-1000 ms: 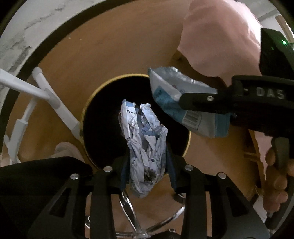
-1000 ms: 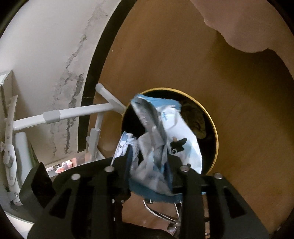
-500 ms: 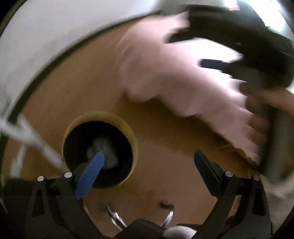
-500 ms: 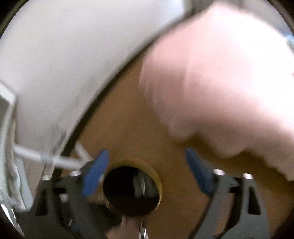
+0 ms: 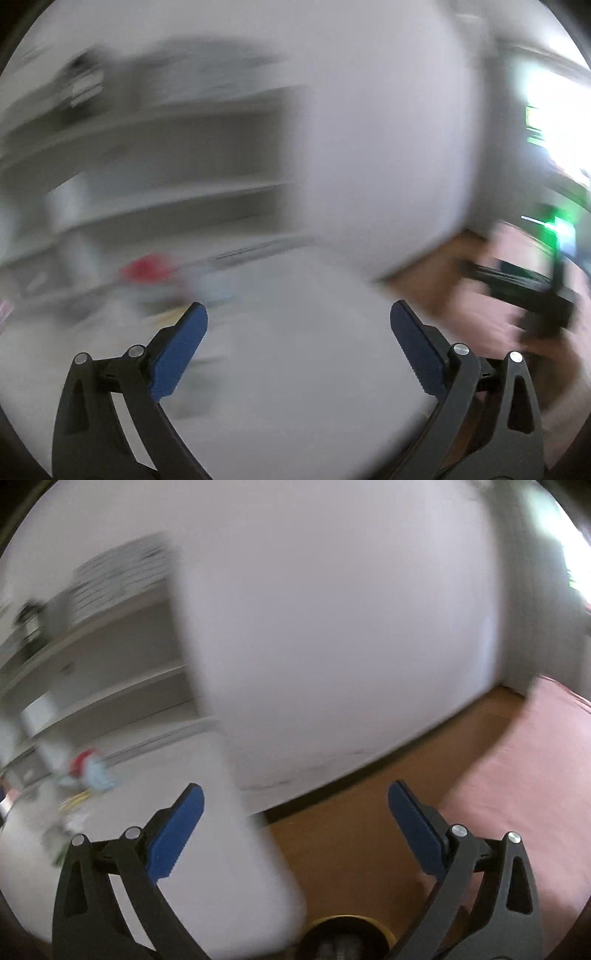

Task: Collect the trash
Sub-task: 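Grasp the white cloth with the right tool while the left tool grasps clear plastic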

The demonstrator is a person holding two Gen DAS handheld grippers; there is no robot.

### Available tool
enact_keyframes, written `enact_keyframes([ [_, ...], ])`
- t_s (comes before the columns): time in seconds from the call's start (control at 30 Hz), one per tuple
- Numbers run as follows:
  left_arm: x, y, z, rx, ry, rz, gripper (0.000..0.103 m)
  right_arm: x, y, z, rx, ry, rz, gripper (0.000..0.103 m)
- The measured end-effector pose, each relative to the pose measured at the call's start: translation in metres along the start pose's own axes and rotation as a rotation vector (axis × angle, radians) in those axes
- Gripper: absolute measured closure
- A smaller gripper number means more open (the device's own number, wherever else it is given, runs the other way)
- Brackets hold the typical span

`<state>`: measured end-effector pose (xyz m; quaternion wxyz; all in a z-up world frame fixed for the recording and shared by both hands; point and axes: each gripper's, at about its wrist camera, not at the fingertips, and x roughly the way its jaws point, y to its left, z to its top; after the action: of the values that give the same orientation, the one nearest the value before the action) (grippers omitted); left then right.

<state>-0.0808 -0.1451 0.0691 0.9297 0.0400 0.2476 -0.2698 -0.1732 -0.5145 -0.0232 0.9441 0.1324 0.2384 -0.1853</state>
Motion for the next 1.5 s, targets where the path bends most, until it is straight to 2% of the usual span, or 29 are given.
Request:
enact_keyframes([
  [0.03, 0.002, 0.030, -0.002, -0.054, 0.026, 0.066, 0.007, 0.007, 0.018, 0.000, -0.021, 0.011, 0.038, 0.007],
  [0.07, 0.004, 0.075, -0.007, -0.144, 0.065, 0.157, 0.007, 0.017, 0.041, -0.002, -0.049, 0.029, 0.087, 0.007],
  [0.17, 0.006, 0.143, -0.017, -0.293, 0.120, 0.245, 0.007, 0.035, 0.087, -0.004, -0.112, 0.069, 0.149, 0.007],
  [0.27, 0.016, 0.180, -0.024, -0.386, 0.164, 0.215, 0.007, 0.055, 0.131, 0.000, -0.187, 0.111, 0.227, 0.007],
  [0.4, 0.055, 0.185, -0.019, -0.299, 0.216, 0.203, 0.007, 0.083, 0.185, 0.004, -0.261, 0.156, 0.291, 0.007],
  [0.47, 0.072, 0.191, -0.016, -0.291, 0.239, 0.157, 0.007, 0.100, 0.209, 0.005, -0.283, 0.189, 0.319, 0.007],
  [0.6, 0.104, 0.198, -0.013, -0.259, 0.269, 0.166, 0.007, 0.131, 0.247, 0.006, -0.307, 0.244, 0.362, 0.007],
  [0.67, 0.117, 0.202, -0.012, -0.250, 0.286, 0.142, 0.007, 0.145, 0.263, 0.004, -0.323, 0.266, 0.381, 0.007],
  [0.73, 0.127, 0.204, -0.014, -0.253, 0.304, 0.093, 0.007, 0.159, 0.280, 0.001, -0.362, 0.302, 0.398, 0.011],
  [0.8, 0.133, 0.205, -0.013, -0.249, 0.317, 0.085, 0.007, 0.174, 0.297, -0.004, -0.397, 0.329, 0.404, 0.018],
  [0.87, 0.139, 0.207, -0.014, -0.244, 0.324, 0.080, 0.015, 0.186, 0.308, -0.009, -0.417, 0.352, 0.394, 0.026],
  [0.93, 0.144, 0.209, -0.014, -0.251, 0.339, 0.054, 0.027, 0.195, 0.311, -0.013, -0.421, 0.378, 0.394, 0.041],
  [1.0, 0.151, 0.211, -0.016, -0.261, 0.354, 0.017, 0.041, 0.201, 0.312, -0.017, -0.415, 0.399, 0.399, 0.074],
  [1.07, 0.155, 0.209, -0.019, -0.268, 0.362, -0.024, 0.081, 0.202, 0.308, -0.019, -0.395, 0.402, 0.406, 0.084],
  [1.1, 0.154, 0.207, -0.019, -0.268, 0.358, -0.023, 0.081, 0.200, 0.305, -0.018, -0.386, 0.393, 0.408, 0.086],
  [1.17, 0.149, 0.204, -0.016, -0.263, 0.333, -0.020, 0.090, 0.192, 0.298, -0.014, -0.370, 0.362, 0.411, 0.087],
  [1.23, 0.141, 0.202, -0.013, -0.267, 0.308, -0.016, 0.092, 0.184, 0.293, -0.010, -0.358, 0.334, 0.409, 0.087],
  [1.5, 0.095, 0.187, 0.006, -0.261, 0.216, 0.017, 0.093, 0.143, 0.270, 0.005, -0.321, 0.265, 0.430, 0.087],
])
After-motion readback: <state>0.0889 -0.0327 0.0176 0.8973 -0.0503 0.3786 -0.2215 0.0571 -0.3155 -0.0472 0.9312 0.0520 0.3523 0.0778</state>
